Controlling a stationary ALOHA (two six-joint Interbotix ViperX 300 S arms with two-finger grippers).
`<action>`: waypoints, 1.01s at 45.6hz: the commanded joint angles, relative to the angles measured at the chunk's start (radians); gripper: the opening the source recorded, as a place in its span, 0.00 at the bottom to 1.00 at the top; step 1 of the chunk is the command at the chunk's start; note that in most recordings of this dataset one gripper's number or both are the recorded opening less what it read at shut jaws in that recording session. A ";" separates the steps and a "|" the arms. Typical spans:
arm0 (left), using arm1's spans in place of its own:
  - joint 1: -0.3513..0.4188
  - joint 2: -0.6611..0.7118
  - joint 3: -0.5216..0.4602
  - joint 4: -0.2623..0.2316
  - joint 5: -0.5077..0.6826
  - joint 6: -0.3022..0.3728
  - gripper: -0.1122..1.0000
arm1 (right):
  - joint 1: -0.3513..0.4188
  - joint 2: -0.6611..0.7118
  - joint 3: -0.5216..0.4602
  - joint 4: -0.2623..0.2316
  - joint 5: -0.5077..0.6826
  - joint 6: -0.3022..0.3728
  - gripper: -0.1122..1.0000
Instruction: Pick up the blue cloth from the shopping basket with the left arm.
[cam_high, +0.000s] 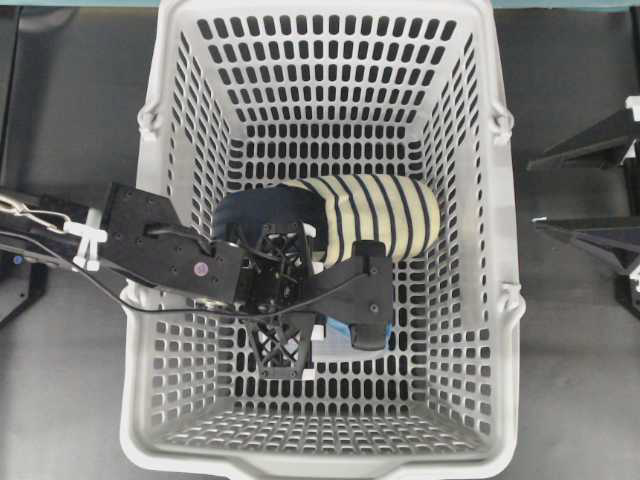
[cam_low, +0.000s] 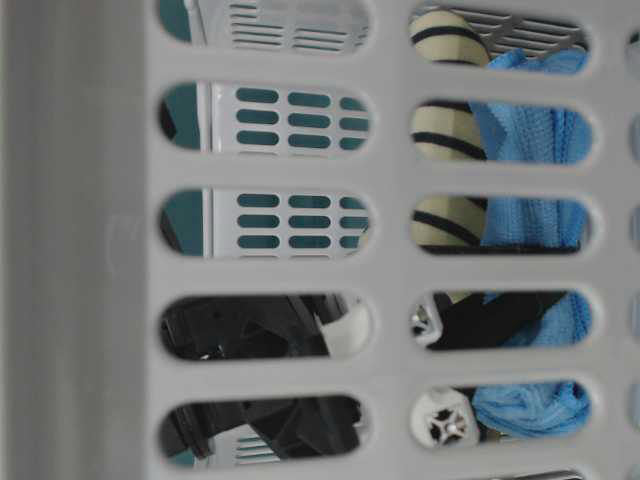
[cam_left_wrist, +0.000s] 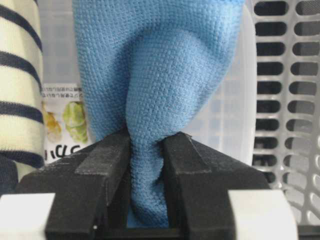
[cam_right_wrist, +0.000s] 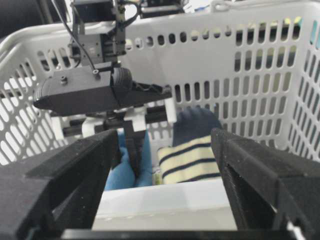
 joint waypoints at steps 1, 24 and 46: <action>-0.008 -0.032 -0.044 0.002 0.014 0.002 0.24 | -0.002 0.003 -0.009 0.003 -0.012 0.000 0.76; 0.021 -0.190 -0.489 0.003 0.423 0.018 0.24 | -0.002 0.002 0.002 0.003 -0.034 0.000 0.76; 0.046 -0.190 -0.497 0.003 0.436 0.009 0.24 | -0.002 0.000 0.006 0.003 -0.054 0.000 0.76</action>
